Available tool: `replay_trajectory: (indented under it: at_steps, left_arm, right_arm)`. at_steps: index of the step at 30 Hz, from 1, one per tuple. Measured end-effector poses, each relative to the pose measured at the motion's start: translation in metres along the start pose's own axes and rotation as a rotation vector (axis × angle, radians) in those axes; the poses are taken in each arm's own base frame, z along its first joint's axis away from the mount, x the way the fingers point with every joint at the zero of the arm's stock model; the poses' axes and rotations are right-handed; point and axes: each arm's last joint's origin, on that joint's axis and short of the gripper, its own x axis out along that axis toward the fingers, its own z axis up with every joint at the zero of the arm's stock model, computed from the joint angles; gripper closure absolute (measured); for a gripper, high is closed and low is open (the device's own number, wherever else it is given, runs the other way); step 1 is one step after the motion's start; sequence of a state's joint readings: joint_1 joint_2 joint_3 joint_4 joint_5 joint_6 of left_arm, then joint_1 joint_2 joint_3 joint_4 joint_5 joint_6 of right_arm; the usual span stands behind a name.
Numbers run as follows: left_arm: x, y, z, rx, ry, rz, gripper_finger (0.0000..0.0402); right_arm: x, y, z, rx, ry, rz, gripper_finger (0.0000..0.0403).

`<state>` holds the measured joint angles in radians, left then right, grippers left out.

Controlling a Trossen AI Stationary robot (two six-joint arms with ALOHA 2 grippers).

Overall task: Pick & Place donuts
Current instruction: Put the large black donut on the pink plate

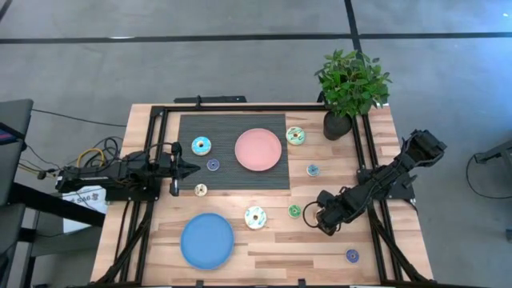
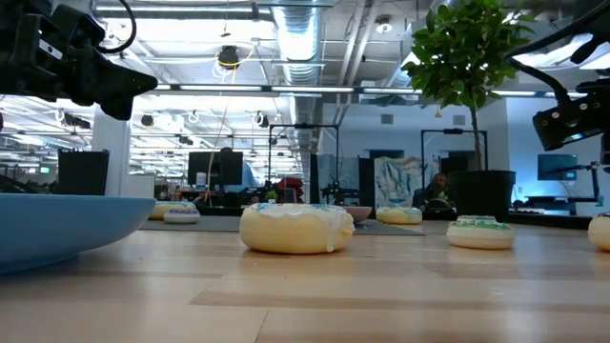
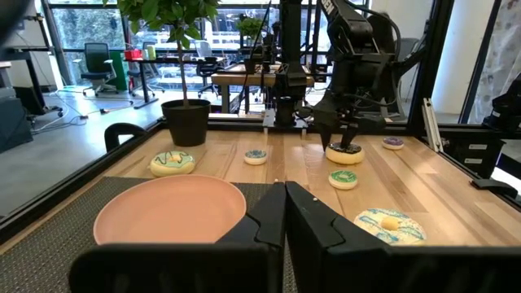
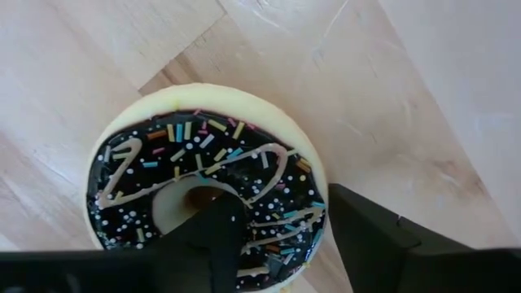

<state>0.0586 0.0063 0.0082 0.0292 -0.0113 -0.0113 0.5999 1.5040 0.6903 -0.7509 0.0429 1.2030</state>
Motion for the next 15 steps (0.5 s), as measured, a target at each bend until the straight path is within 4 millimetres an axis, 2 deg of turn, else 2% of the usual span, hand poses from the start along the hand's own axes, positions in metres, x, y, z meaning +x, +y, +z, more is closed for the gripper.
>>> replay_trajectory:
  at_steps: [7, 15]
  left_arm:
    - [0.000, 0.000, 0.000, 0.000, 0.000, 0.000, 0.0401]
    - [0.000, 0.000, 0.000, 0.000, 0.000, 0.000, 0.0401]
  right_arm:
    - [-0.005, -0.003, 0.000, 0.002, -0.018, 0.006, 0.0251]
    - [-0.020, -0.011, -0.001, 0.036, -0.037, 0.043, 0.0268]
